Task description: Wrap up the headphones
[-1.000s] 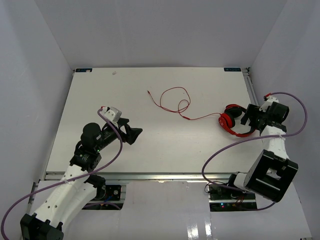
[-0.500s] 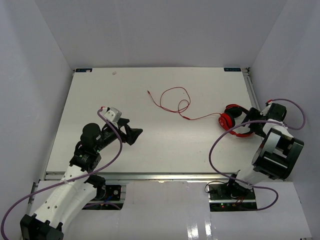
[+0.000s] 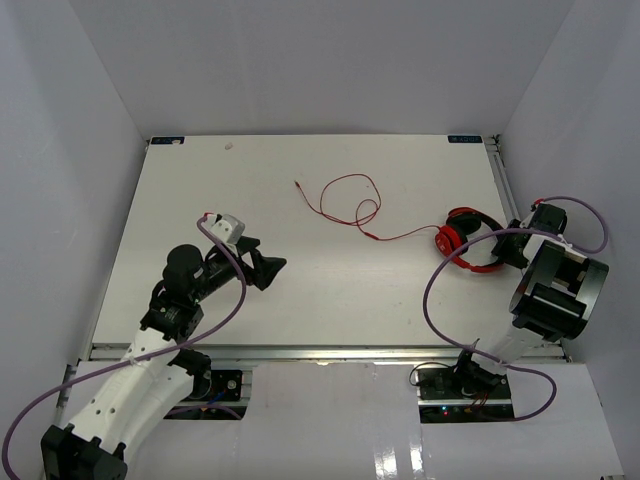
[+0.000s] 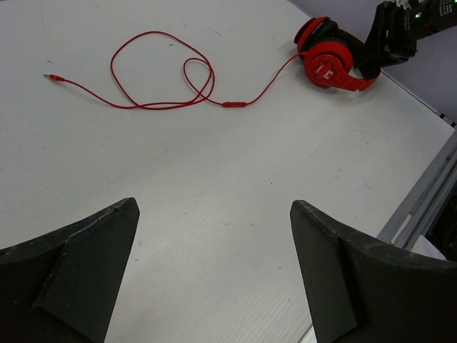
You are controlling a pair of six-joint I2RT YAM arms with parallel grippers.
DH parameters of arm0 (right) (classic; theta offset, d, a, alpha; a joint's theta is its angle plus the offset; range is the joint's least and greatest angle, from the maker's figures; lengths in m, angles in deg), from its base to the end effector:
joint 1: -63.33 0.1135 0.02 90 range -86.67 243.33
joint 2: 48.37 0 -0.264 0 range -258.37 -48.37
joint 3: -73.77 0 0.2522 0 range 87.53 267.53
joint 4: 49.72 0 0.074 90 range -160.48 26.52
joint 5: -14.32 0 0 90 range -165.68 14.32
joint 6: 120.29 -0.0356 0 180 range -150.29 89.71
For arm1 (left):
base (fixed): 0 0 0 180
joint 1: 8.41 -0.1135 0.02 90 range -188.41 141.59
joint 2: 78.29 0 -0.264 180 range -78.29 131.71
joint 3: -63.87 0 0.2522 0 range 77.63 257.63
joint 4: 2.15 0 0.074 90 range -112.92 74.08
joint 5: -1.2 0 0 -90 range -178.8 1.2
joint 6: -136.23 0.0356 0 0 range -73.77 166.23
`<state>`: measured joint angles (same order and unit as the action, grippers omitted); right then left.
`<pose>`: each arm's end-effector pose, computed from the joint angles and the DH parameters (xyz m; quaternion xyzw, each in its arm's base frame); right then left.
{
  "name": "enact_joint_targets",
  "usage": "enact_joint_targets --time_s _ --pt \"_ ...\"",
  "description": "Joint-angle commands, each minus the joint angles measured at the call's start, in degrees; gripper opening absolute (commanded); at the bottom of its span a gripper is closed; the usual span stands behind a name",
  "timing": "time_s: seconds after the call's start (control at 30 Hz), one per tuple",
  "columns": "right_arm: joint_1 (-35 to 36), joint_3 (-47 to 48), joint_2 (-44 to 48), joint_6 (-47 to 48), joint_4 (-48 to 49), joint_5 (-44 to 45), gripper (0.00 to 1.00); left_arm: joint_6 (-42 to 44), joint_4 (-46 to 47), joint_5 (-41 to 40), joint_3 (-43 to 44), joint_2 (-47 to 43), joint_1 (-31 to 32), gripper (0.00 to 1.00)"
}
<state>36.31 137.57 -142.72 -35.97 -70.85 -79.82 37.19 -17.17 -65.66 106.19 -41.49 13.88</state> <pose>0.2908 -0.1454 0.1626 0.2544 0.9092 -0.0272 0.3286 0.1473 -0.0755 0.2783 0.2150 0.7278 -0.3183 0.5682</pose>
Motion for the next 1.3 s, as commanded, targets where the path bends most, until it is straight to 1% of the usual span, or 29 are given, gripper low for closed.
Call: enact_joint_targets --time_s 0.0,0.1,0.17,0.27,0.33,0.43,0.5,0.6,0.67,0.7,0.77,0.87,1.0,1.07,1.13,1.2,1.27 --pt "0.21 -0.76 -0.58 -0.01 1.4 0.48 0.3 -0.09 0.82 1.06 -0.01 -0.32 0.04 0.98" --pt "0.21 -1.45 1.56 0.45 1.56 -0.74 0.14 -0.24 0.74 1.37 -0.24 -0.25 0.04 0.98" --pt "0.21 -2.37 5.09 0.83 1.83 -3.06 0.09 -0.52 0.81 1.39 -0.26 0.19 0.04 0.98" --pt "0.21 -4.59 10.02 2.77 1.77 -7.88 0.08 -1.78 2.66 0.86 -0.19 1.21 0.04 0.98" --pt "0.28 -6.55 16.04 5.14 1.5 -13.23 0.08 -3.01 3.0 0.3 -0.26 2.32 0.04 0.98" --pt "1.48 -8.68 23.94 10.12 0.73 -24.94 0.08 -4.31 3.36 1.44 0.17 4.56 0.04 0.98" --pt "3.17 -9.13 28.94 15.11 -0.75 -32.34 0.08 -4.18 4.81 5.06 -0.12 5.9 0.04 0.98" --pt "9.63 -7.67 34.98 21.57 -3.98 -37.47 0.08 -0.84 9.49 15.52 -1.81 7.3 0.06 0.98" --pt "14.39 -6.23 37.13 23.04 -5.5 -38.67 0.08 0.3 13.6 17.9 -3.59 6.53 0.39 0.98" --pt "16.26 -4.8 37.63 23.17 -6.0 -39.65 0.08 0.98 15.59 17.85 -4.35 5.59 0.87 0.98" --pt "19.23 -0.81 37.12 19.92 -6.27 -40.49 0.08 3.63 18.96 16.84 -5.53 3.56 3.02 0.98" --pt "22.69 4.65 35.08 14.13 -6.01 -40.46 0.08 6.49 21.14 16.64 -5.71 3.32 7.92 0.98" --pt "26.68 13.66 33.32 8.86 -7.62 -37.98 0.08 14.36 24.04 11.86 -6.34 5.5 17.25 0.98" --pt "29.4 17.41 32.47 7.58 -8.97 -37.48 0.08 16.54 27.24 9.68 -7.01 7.9 21.62 0.98" --pt "30.54 19.8 31.57 6.36 -9.86 -37.92 0.08 17.69 30.47 8.15 -6.91 11.89 24.91 0.98" --pt "30.89 23.3 30.76 4.62 -10.37 -38.68 0.08 19.04 32.78 5.37 -6.13 15.7 27.01 0.98" --pt "31.0 26.23 30.05 2.7 -11.02 -40.0 0.08 20.15 37.93 2.37 -5.44 21.06 27.87 0.98"
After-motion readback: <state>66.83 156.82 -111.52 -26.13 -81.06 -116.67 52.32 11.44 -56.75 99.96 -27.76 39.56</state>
